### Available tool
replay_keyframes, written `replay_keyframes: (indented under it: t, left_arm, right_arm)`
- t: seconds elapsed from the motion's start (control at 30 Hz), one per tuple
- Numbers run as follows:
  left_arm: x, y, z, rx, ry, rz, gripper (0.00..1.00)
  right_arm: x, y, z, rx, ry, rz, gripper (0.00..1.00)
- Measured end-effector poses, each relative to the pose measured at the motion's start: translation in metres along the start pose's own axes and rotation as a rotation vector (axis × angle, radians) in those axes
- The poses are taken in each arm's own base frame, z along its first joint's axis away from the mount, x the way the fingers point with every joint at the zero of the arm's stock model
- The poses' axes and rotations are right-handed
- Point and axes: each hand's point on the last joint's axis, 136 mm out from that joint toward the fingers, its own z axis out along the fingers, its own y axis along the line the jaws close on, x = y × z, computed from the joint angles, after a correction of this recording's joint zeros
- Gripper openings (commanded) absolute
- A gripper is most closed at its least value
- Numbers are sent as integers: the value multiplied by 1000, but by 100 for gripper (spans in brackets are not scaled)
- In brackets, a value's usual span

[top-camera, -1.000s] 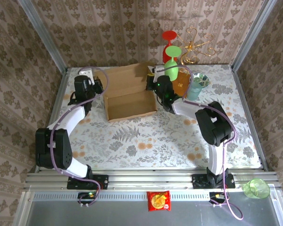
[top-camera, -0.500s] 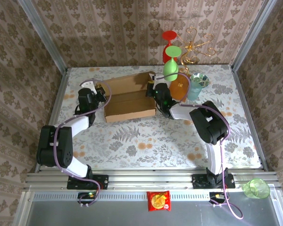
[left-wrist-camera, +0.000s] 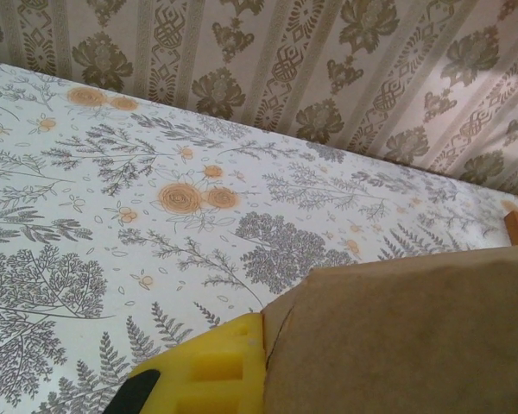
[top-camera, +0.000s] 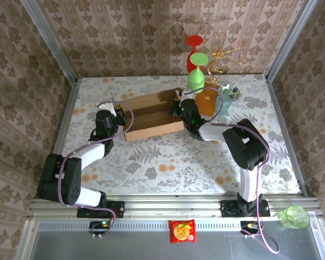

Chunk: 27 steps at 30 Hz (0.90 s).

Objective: Fold the paper box

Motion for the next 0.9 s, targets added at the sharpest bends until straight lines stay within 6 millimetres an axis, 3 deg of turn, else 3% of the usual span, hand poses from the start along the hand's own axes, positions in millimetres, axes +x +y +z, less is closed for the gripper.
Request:
replay_keyframes:
  t: [0.1, 0.33, 0.7, 0.9]
  left_arm:
    - [6, -8, -1, 0, 8, 23, 0]
    - [20, -21, -6, -9, 16, 66, 0]
    - [24, -30, -8, -11, 19, 96, 0]
    - [25, -31, -9, -20, 16, 100, 0]
  right_arm:
    - [2, -1, -10, 16, 47, 23, 31]
    - [10, -8, -42, 54, 143, 90, 41]
    - [-1, -9, -86, 97, 240, 203, 46]
    - [-17, -5, -126, 122, 270, 351, 46]
